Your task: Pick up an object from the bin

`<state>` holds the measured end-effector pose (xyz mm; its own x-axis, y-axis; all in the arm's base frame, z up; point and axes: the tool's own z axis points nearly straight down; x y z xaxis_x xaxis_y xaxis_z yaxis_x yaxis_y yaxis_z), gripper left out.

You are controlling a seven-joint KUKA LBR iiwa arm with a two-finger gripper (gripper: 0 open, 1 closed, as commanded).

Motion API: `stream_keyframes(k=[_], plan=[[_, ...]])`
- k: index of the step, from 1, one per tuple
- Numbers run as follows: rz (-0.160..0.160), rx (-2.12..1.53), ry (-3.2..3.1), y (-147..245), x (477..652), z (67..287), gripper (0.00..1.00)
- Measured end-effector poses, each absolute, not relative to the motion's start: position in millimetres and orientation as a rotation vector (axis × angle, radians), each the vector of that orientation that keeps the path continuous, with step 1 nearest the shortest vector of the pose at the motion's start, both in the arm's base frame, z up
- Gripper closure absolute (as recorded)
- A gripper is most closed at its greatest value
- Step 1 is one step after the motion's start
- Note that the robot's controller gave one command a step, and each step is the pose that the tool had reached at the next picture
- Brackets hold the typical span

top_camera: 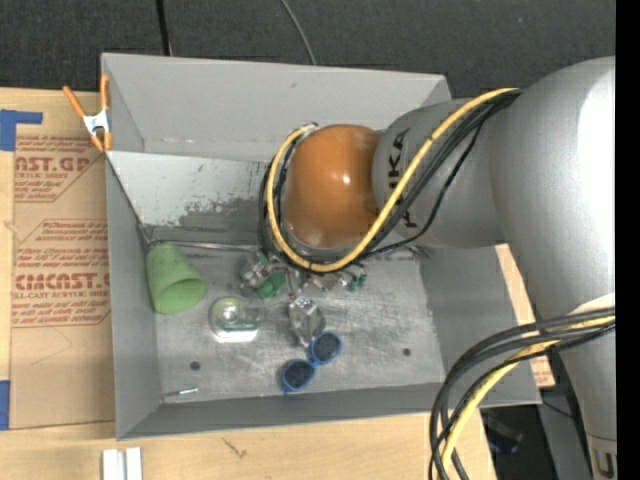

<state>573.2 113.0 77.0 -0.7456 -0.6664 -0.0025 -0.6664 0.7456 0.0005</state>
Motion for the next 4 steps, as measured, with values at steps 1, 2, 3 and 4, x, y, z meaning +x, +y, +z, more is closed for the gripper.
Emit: stream_keyframes(k=[1, 2, 3, 4], plan=[[0.003, -1.118, 2.930, 113, 573.7, 77, 1.00], [0.002, -1.119, 2.933, 113, 573.4, 77, 0.00], [0.003, -1.118, 2.930, 113, 573.7, 77, 1.00], [0.000, -1.463, 2.782, 66, 537.5, 86, 1.00]])
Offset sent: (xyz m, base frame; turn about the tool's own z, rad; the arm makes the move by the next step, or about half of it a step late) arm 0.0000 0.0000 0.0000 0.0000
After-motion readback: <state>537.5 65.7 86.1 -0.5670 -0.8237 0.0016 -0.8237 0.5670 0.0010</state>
